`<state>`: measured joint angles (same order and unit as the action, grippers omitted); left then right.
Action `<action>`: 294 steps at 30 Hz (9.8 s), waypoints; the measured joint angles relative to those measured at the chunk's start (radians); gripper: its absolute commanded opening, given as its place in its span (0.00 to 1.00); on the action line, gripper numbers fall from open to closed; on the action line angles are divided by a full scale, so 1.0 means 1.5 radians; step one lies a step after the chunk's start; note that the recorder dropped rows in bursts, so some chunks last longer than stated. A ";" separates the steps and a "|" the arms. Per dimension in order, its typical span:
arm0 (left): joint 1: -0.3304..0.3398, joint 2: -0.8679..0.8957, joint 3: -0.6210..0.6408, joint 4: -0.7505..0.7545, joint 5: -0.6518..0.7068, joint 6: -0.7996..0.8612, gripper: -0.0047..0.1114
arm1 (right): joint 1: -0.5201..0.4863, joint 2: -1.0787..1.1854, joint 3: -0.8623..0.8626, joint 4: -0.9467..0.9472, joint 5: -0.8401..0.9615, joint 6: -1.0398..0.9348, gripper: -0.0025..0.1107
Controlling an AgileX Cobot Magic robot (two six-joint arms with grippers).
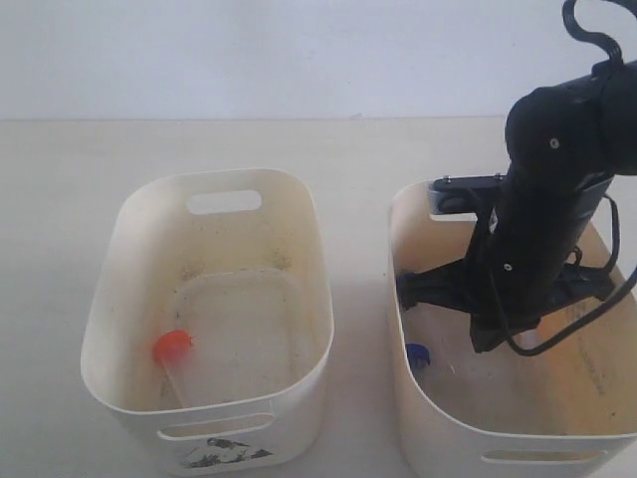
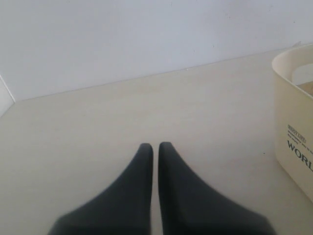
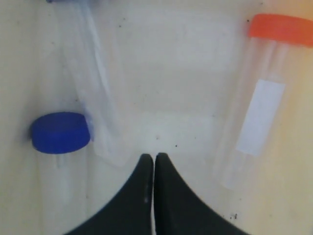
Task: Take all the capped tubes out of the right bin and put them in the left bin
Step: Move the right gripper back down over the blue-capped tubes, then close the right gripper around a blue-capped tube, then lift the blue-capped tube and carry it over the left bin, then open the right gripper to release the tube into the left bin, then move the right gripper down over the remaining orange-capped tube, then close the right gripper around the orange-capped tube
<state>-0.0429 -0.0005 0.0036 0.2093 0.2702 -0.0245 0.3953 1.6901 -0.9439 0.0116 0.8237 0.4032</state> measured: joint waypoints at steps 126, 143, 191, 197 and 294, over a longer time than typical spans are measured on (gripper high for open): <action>0.000 0.000 0.000 0.000 0.000 0.000 0.08 | 0.016 -0.250 0.024 0.132 0.014 -0.095 0.02; 0.000 0.000 0.000 0.000 0.000 0.000 0.08 | 0.021 -0.275 0.024 0.641 -0.050 -0.567 0.02; 0.000 0.000 0.000 0.000 0.000 0.000 0.08 | 0.163 -0.095 -0.151 0.311 -0.065 -0.395 0.02; 0.000 0.000 0.000 0.000 0.000 0.000 0.08 | 0.163 -0.162 -0.153 -0.020 0.113 -0.034 0.02; 0.000 0.000 0.000 0.000 0.000 0.000 0.08 | 0.167 0.201 -0.094 -0.341 0.143 0.210 0.69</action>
<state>-0.0429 -0.0005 0.0036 0.2093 0.2702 -0.0245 0.6463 1.9911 -1.0856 -0.4994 1.0388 0.7183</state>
